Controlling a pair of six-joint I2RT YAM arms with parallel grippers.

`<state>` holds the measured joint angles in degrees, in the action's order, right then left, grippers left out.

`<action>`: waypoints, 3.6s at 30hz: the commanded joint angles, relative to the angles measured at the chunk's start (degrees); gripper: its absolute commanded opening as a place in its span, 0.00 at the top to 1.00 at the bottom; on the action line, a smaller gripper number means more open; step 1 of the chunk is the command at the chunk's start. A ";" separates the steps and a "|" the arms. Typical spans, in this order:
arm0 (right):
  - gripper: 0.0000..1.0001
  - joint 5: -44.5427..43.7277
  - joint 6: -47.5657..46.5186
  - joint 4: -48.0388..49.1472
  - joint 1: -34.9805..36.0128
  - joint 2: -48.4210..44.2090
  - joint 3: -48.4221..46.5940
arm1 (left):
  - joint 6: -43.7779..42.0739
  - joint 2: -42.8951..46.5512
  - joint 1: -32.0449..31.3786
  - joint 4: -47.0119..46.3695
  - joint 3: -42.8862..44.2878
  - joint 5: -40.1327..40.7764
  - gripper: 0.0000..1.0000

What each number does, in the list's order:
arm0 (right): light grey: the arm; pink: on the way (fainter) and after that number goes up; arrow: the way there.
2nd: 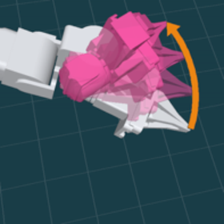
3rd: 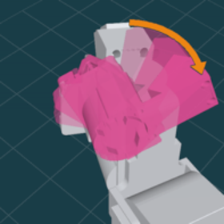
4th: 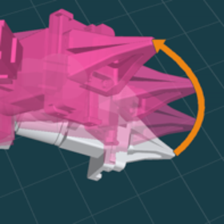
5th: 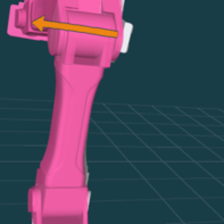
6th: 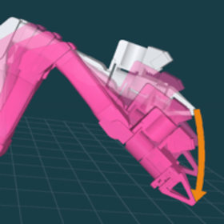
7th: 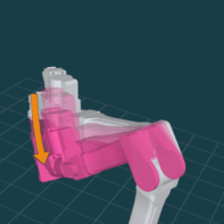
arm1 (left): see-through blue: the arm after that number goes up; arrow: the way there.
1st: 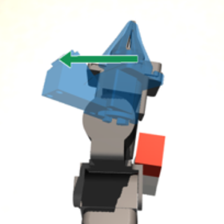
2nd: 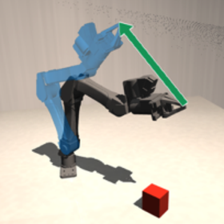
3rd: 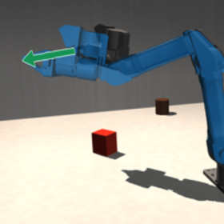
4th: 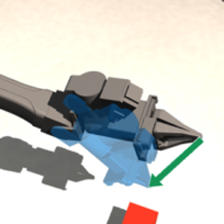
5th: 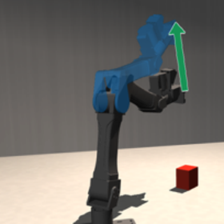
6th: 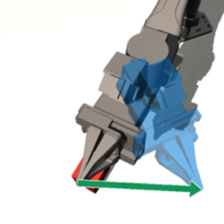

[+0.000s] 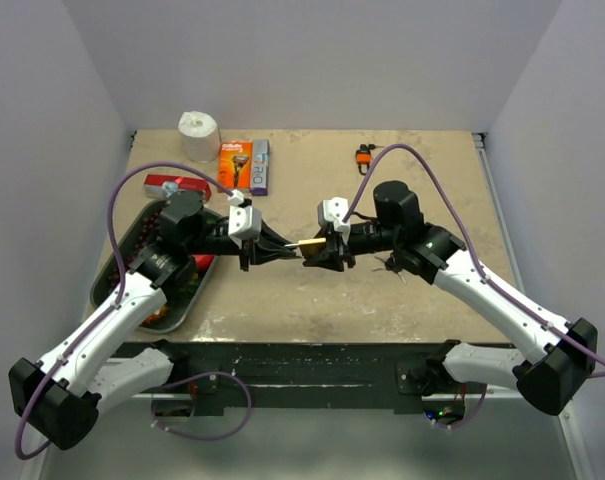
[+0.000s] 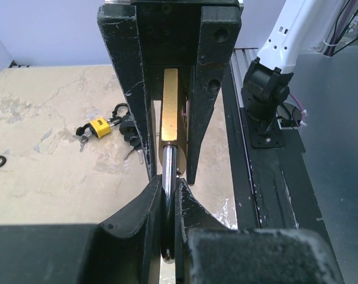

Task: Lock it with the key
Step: Lock the lock.

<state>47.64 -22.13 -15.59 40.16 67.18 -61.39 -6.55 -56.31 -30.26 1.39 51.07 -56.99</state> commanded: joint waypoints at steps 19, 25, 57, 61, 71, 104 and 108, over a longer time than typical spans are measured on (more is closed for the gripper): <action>1.00 0.97 -3.89 -1.72 0.27 1.20 -3.65 | -5.13 -1.34 -2.26 1.74 6.50 -0.67 0.94; 1.00 1.14 -1.95 -2.33 0.27 0.06 -3.30 | -20.68 -1.70 -0.15 22.85 10.98 0.91 0.55; 1.00 2.72 1.39 2.41 0.35 -0.82 -2.95 | -19.21 0.06 -0.50 20.15 4.57 5.67 0.85; 1.00 2.64 1.74 3.29 0.36 -0.47 -2.86 | -18.07 -0.29 -1.29 18.48 4.57 3.91 1.00; 1.00 0.62 -1.59 4.79 1.50 0.24 -2.51 | -15.78 -1.87 -6.39 16.37 4.92 3.29 1.00; 1.00 6.42 1.20 10.57 7.21 2.08 -1.63 | -2.25 -3.89 -10.78 -4.98 0.79 2.59 1.00; 1.00 5.98 3.23 13.74 8.97 2.87 -1.63 | 0.65 -4.85 -12.53 -11.04 0.08 2.41 1.00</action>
<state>46.63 -22.48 -23.09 41.23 67.61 -60.69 -11.00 -58.24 -36.16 14.13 50.52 -48.29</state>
